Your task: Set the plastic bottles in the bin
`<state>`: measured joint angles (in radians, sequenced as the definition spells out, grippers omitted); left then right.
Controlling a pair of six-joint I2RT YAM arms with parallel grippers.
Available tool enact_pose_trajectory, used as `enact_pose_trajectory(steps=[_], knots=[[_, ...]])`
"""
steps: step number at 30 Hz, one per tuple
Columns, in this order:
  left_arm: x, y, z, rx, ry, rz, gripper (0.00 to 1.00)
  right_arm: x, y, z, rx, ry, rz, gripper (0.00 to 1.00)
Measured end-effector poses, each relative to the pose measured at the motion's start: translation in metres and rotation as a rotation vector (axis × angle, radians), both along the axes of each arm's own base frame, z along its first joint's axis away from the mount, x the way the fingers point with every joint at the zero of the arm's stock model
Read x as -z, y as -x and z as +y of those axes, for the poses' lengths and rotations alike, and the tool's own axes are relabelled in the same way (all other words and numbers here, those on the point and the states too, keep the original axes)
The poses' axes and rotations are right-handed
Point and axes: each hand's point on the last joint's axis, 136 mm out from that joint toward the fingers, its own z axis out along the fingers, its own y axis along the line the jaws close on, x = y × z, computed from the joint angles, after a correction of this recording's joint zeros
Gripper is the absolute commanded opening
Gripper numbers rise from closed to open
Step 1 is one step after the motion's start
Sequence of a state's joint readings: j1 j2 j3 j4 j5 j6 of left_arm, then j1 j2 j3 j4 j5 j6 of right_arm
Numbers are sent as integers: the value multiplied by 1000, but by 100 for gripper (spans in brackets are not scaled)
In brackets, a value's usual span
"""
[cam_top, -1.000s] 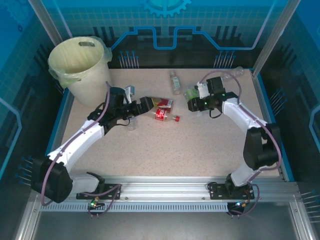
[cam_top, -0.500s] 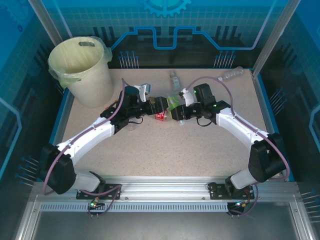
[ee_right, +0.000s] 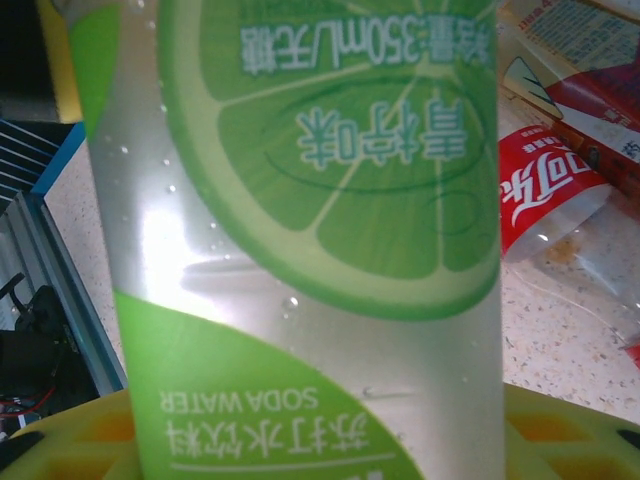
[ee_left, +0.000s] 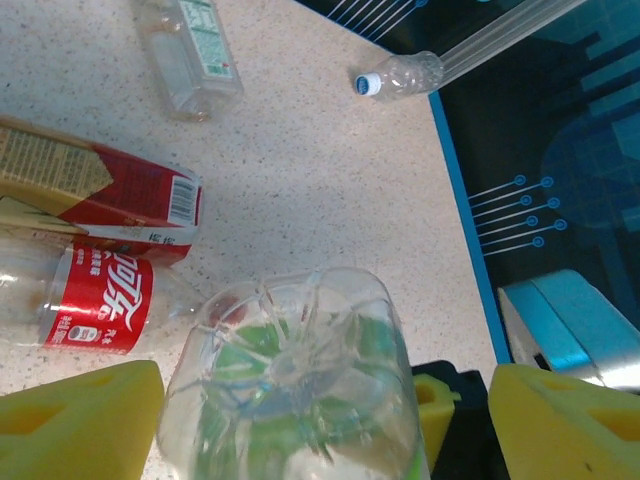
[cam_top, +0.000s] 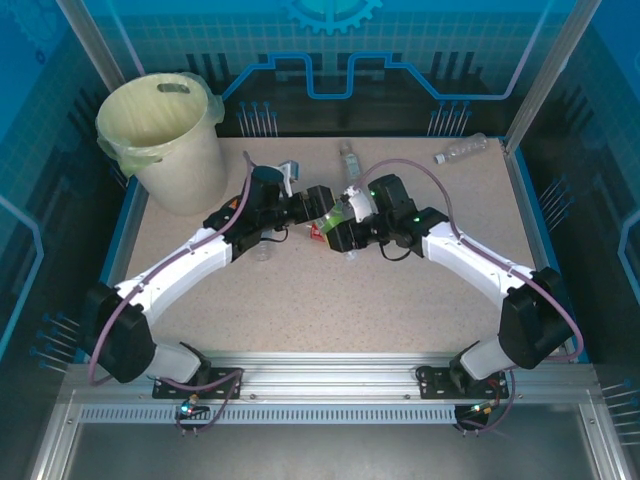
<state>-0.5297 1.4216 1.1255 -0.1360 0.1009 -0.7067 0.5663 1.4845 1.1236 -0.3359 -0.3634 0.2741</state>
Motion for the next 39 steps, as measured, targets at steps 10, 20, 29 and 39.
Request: enact_pose_trajectory(steps=[10,20,29,39], knots=[[12,-2,-1,-50,20,63,74,-7,-4,7,16,-19,-31,51],[16,-3,-5,-39,28,72,54,-8,-2,16,-14,-27,-20,68],[15,-3,-8,-30,25,59,52,-11,-1,20,-32,-30,-39,95],[21,-3,8,-91,15,30,50,-49,6,-4,33,-31,-179,100]])
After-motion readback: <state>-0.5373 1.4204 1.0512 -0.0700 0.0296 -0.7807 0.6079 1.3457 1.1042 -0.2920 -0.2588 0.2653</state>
